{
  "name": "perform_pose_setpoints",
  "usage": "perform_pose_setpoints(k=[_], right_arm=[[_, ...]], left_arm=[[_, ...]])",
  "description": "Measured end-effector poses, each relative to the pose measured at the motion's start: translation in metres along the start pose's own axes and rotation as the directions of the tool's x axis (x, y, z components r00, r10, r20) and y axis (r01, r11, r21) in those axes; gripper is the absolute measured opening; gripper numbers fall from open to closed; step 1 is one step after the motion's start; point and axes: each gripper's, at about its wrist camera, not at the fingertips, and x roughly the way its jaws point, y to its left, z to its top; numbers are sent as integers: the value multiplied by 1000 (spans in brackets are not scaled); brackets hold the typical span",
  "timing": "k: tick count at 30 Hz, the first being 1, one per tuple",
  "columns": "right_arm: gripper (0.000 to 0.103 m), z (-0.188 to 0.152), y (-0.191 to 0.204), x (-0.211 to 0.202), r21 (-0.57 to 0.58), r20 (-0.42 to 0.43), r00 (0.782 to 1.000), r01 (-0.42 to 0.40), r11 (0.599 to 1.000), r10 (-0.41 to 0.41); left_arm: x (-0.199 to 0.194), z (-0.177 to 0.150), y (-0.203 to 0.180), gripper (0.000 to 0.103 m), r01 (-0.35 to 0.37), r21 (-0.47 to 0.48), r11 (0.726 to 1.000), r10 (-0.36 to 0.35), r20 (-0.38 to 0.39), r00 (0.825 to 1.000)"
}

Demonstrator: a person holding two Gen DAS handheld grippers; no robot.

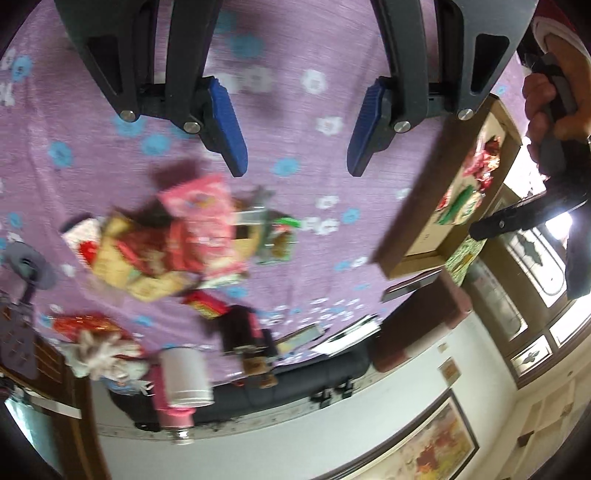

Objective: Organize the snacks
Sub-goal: 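Place the cracker pack and white packet into the box, opening both tools, then grasp a pink strawberry-print bar with the right tool while the left tool grasps a green-wrapped round cake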

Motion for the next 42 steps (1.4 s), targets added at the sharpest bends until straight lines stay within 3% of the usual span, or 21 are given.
perform_pose_setpoints(k=[10, 18, 21, 22, 25, 37, 38, 40, 42], right_arm=[[55, 35, -23, 12, -76, 44, 997, 74, 994, -71], [54, 53, -25, 51, -148, -30, 993, 110, 983, -116], [34, 53, -32, 58, -141, -41, 992, 115, 983, -122], [28, 54, -34, 57, -139, -36, 991, 119, 983, -125], [27, 53, -36, 54, -133, -40, 994, 100, 986, -106], [27, 32, -54, -11, -11, 52, 998, 48, 999, -48], [27, 28, -56, -15, 0, 51, 998, 45, 999, -45], [27, 20, -59, -22, 21, 50, 998, 45, 999, -46], [27, 14, -62, -26, 41, 49, 998, 43, 998, -45]], left_arm=[[26, -10, -56, 96, 43, 91, 995, -37, -65, 997], [65, 3, -97, 96, 71, 156, 985, -54, -115, 992], [73, 5, -104, 96, 78, 172, 982, -57, -123, 991], [75, 6, -106, 96, 79, 175, 981, -58, -125, 990], [82, 9, -110, 96, 76, 175, 982, -53, -130, 990], [112, 13, -150, 96, 187, 191, 964, -160, -147, 976], [116, 13, -151, 95, 193, 184, 964, -167, -147, 975], [124, 12, -152, 78, 203, 169, 964, -176, -163, 971], [126, 13, -149, 57, 262, 129, 956, -239, -171, 956]])
